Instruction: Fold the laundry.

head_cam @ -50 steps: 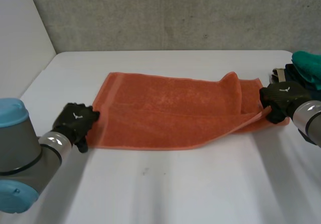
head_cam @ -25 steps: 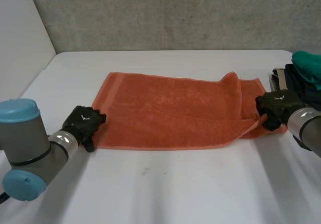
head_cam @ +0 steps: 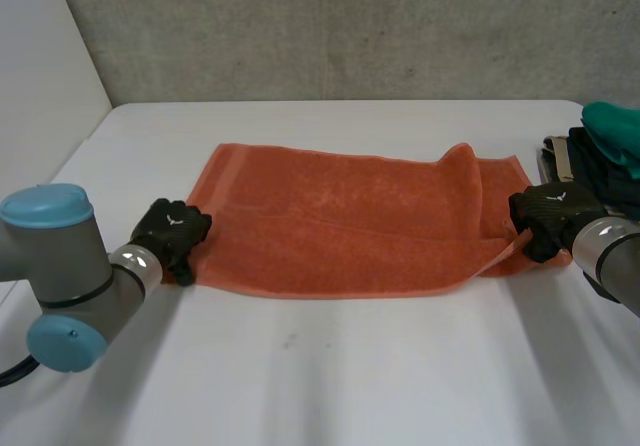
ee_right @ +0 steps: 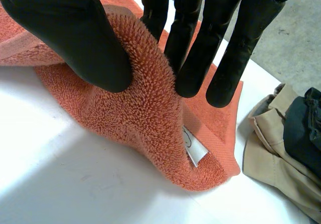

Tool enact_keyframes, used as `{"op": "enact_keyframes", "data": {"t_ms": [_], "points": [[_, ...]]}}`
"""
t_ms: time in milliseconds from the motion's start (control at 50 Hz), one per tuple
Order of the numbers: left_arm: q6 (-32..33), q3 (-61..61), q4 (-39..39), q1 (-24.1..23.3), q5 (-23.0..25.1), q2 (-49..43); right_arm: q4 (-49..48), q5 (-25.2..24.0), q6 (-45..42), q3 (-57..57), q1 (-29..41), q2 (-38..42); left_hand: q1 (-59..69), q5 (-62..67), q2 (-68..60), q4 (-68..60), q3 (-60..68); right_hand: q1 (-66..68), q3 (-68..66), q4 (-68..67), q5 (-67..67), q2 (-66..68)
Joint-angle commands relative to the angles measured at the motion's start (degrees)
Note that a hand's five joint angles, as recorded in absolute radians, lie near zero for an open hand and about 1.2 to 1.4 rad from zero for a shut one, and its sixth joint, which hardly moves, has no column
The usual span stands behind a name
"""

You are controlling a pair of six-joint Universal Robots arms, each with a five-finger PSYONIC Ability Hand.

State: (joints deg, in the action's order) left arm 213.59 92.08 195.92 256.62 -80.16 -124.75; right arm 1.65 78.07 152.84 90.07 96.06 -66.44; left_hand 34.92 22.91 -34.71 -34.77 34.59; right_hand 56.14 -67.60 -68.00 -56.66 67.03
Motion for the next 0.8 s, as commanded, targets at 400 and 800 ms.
{"op": "enact_keyframes", "data": {"t_ms": [400,800], "points": [[-0.01,1.51,-1.68,-0.33,-2.80,8.53,1.68,0.07,-1.57,-0.34,0.17,-1.93,45.08,47.09,-45.29,-45.23,45.41,23.86,-12.40,-12.00,-13.34,12.97],[15.01,12.44,-14.09,-0.24,-7.55,20.18,24.46,5.78,-24.87,-2.43,2.28,-5.29,45.08,47.09,-45.29,-45.23,45.41,23.86,-12.40,-12.00,-13.34,12.97]]}}
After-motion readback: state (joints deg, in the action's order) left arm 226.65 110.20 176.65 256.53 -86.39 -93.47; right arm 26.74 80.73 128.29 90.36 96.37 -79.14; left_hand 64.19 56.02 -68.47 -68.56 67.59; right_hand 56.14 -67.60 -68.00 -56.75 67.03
